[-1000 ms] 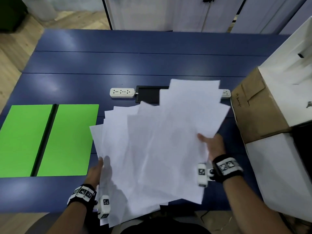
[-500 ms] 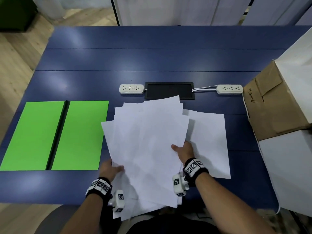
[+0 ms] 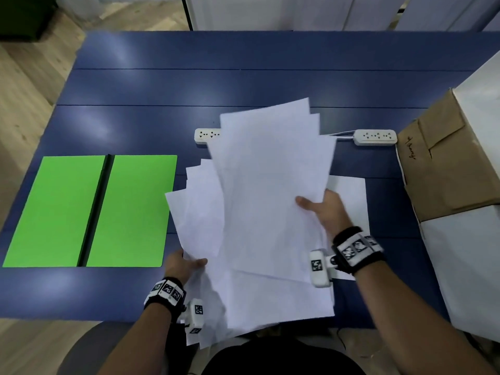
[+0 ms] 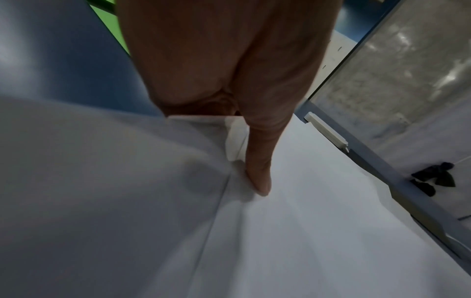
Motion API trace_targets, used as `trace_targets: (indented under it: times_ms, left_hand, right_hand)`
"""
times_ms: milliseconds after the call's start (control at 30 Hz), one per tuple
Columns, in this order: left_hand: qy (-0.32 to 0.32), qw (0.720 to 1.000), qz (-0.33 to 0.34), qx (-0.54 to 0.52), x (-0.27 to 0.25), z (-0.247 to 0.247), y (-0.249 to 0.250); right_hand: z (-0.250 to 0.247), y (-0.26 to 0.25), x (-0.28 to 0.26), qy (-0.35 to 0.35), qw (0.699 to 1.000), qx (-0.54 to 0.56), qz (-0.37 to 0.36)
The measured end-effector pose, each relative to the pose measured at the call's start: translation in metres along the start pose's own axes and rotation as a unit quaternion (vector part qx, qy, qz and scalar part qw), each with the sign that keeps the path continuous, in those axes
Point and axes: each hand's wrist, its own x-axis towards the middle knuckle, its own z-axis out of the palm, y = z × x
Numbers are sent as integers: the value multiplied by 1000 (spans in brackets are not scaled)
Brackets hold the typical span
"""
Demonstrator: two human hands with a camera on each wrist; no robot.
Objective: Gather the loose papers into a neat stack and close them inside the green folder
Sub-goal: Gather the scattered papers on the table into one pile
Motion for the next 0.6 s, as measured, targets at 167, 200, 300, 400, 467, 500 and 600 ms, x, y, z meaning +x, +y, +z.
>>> trace_targets:
  times_ms: [167,200,300,400,467,500,600]
  left_hand:
    - [1,996,-22,-86,0,-2,5]
    - [-6,991,-52,-127,3,-4,3]
    - [-18,969,-110,-219,17,-6,-9]
    - [-43,978,-80,-186,8,-7,-3]
    - [-43,985,-42,-161,4,-6,-2]
    - [-53,984,-36,-164,2,-5,-3]
    - [-49,990,-11,-133,9,-5,-12]
  right_hand:
    - [70,76,11,1,989,-136,55]
    - [80,91,10,9,982,-176,68]
    - [101,120,0,36,955,-275,107]
    - [121,129,-10,9,916,-387,106]
    - [132,134,-17,-59,882,-458,90]
    - [135,135,-19,-88,870,-479,78]
    - [121,129,-15,-54,888,-452,60]
